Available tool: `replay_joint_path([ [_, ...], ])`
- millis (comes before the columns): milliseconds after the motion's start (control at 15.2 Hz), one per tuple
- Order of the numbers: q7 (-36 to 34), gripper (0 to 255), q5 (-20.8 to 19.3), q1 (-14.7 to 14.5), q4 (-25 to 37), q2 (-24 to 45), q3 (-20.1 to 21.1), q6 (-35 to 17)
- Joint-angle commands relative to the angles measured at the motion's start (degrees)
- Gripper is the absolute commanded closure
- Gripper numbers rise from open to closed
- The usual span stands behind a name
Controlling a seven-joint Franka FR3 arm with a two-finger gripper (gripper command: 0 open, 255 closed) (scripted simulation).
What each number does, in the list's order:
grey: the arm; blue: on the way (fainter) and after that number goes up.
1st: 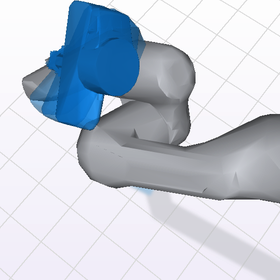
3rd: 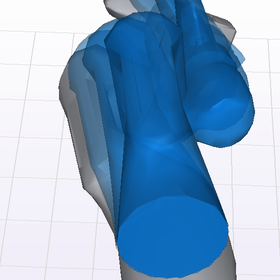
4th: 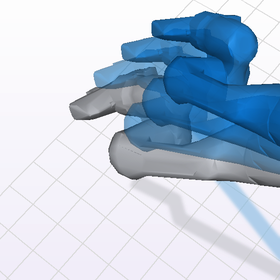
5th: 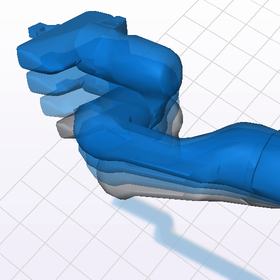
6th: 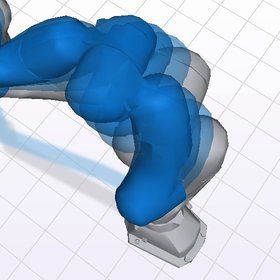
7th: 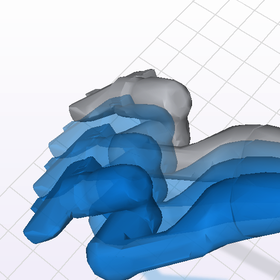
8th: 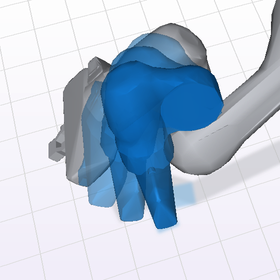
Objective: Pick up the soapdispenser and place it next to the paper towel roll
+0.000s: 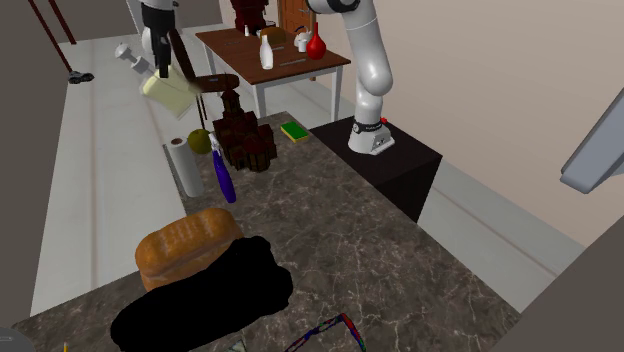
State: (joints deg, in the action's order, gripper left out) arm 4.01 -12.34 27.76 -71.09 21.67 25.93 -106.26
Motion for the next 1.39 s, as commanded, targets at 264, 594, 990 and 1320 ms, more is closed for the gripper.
replay_joint_path([
  [264, -0.3, 255, 0.4, 1.0, -6.7, -1.3, 0.0, -5.5],
  [594, -0.6, 255, 0.4, 1.5, -11.1, -1.7, -0.2, -9.5],
  [990, -1.0, 255, 0.1, 1.9, -15.5, -1.6, -0.4, -14.0],
  [1320, -1.5, 255, -0.4, 2.0, -18.7, -1.1, -0.6, -17.6],
])
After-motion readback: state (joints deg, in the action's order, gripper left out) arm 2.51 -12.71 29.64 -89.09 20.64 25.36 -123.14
